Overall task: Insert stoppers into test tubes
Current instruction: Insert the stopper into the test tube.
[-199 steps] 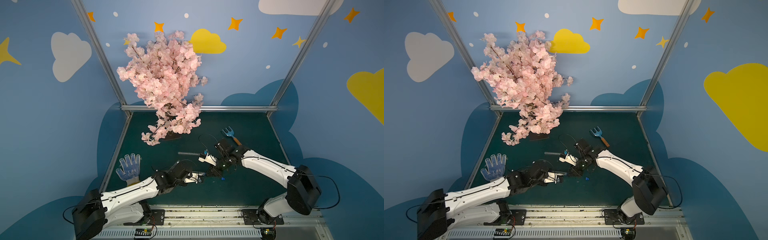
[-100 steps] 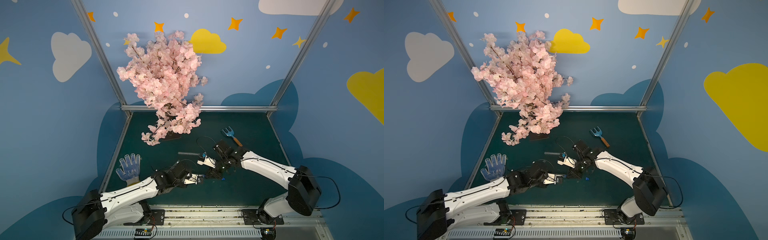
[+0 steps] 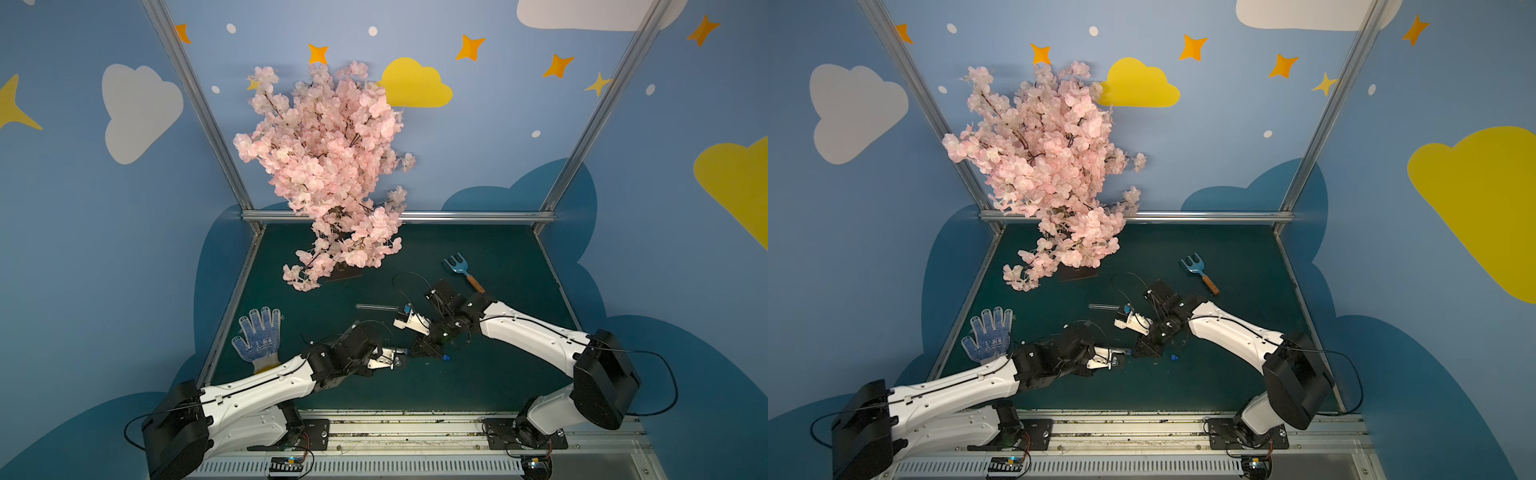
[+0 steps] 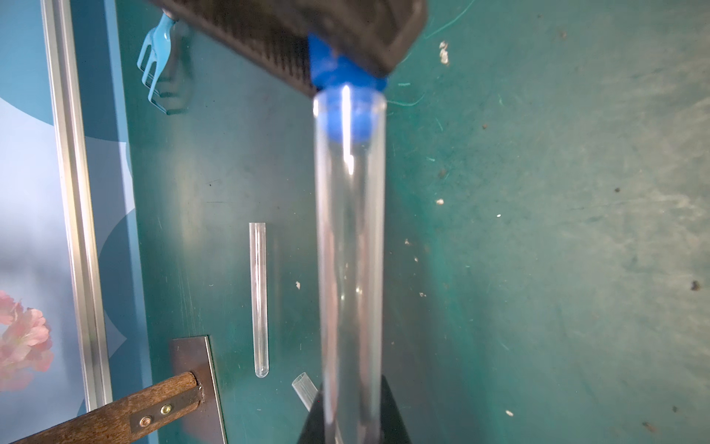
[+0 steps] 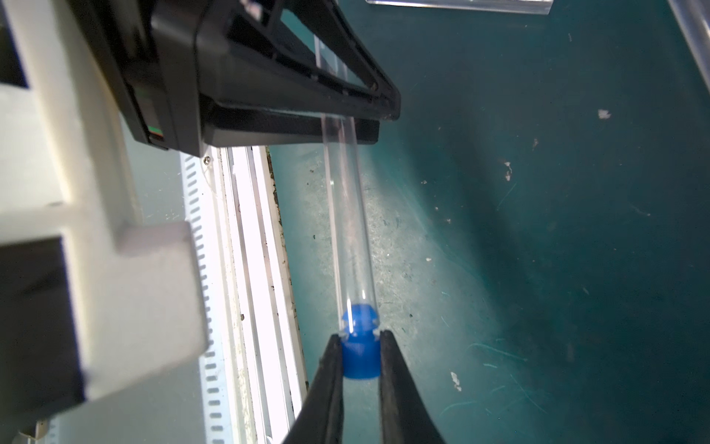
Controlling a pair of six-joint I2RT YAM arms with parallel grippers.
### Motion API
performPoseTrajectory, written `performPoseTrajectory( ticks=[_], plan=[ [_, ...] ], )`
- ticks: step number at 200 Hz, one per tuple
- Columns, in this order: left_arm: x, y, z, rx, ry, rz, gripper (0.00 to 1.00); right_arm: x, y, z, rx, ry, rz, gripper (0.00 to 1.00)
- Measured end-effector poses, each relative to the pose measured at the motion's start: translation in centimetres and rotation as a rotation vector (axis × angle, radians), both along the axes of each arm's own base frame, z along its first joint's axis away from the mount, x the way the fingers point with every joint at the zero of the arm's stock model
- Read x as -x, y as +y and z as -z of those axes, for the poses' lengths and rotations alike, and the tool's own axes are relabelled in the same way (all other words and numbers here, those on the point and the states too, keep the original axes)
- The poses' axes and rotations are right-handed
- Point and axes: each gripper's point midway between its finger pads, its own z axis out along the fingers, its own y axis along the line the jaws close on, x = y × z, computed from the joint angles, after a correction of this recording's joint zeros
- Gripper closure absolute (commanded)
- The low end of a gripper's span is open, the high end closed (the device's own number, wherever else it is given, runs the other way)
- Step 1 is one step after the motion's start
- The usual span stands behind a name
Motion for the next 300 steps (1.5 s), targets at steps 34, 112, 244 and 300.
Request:
performPoseTrajectory(
  ticks=[34, 112, 244, 300],
  plan=[
    [0.1, 0.0, 0.0, 0.02, -0.002, -0.006, 0.98, 0.1, 0.2, -0.2, -0.01, 0.009, 0.003, 1.0],
    [0.1, -0.1, 0.0, 0.052, -0.036, 0.008, 0.98, 0.2, 0.6, -0.4, -0.032, 0.039, 0.012, 1.0],
    [0.0, -0.1, -0.3, 0.063, -0.067, 0.028, 0.98, 0.0, 1.4, -0.4, -0.051, 0.074, 0.037, 1.0],
    [0.1, -0.1, -0.3, 0.077, -0.05, 0.005, 0.98, -0.2, 1.6, -0.4, -0.069, 0.063, 0.037, 0.86]
  ],
)
